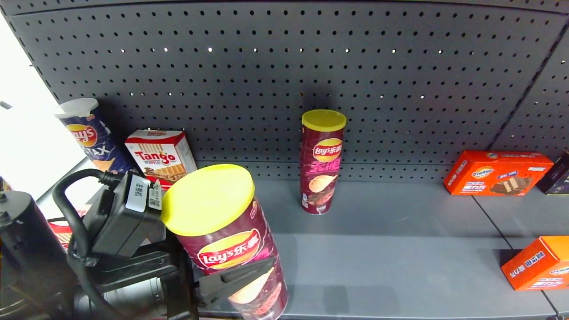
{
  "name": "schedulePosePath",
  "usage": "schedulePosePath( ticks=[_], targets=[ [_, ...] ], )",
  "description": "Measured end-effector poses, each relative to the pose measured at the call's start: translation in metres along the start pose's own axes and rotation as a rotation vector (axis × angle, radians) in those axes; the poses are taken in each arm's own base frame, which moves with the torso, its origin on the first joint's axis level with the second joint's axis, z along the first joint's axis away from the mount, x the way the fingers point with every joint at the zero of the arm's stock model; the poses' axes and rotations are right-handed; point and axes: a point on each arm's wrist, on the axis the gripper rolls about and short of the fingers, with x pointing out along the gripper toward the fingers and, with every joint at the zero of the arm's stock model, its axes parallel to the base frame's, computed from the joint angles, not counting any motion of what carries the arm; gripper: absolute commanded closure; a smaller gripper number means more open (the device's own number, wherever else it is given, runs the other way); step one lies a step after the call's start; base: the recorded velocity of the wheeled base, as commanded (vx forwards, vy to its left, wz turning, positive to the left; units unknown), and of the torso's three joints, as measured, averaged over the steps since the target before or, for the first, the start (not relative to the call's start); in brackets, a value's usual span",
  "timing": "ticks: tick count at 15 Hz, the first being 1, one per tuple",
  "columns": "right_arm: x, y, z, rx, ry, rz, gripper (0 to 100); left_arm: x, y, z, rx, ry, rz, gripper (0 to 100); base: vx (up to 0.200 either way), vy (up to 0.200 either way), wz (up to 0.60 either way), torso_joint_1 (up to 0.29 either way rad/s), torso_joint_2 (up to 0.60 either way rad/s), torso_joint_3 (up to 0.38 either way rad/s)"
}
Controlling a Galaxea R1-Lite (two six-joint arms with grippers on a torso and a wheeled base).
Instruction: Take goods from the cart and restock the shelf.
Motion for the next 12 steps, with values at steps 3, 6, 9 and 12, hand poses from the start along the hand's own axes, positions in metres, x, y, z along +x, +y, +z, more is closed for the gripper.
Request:
schedulePosePath(
  ticks=[3,6,9,12],
  targets=[
    [-0.003,0.0,0.025,-0.003,-0.036,0.042,0,-0.002,0.001,-0.003,-0.005,0.008,-0.003,100,0.0,0.0,0.0,0.0,0.0,0.0],
    [0.004,0.001,0.079,-0.048,-0.042,0.161,0,-0.003,0.001,-0.003,-0.004,0.007,-0.001,100,0.0,0.0,0.0,0.0,0.0,0.0],
    [0.03,0.005,0.131,-0.068,-0.033,0.345,0,-0.006,0.006,-0.003,-0.004,0.001,-0.006,100,0.0,0.0,0.0,0.0,0.0,0.0],
    [0.075,0.013,0.163,-0.081,-0.045,0.432,0,-0.012,0.012,-0.001,0.009,-0.011,-0.015,100,0.0,0.0,0.0,0.0,0.0,0.0]
  ],
)
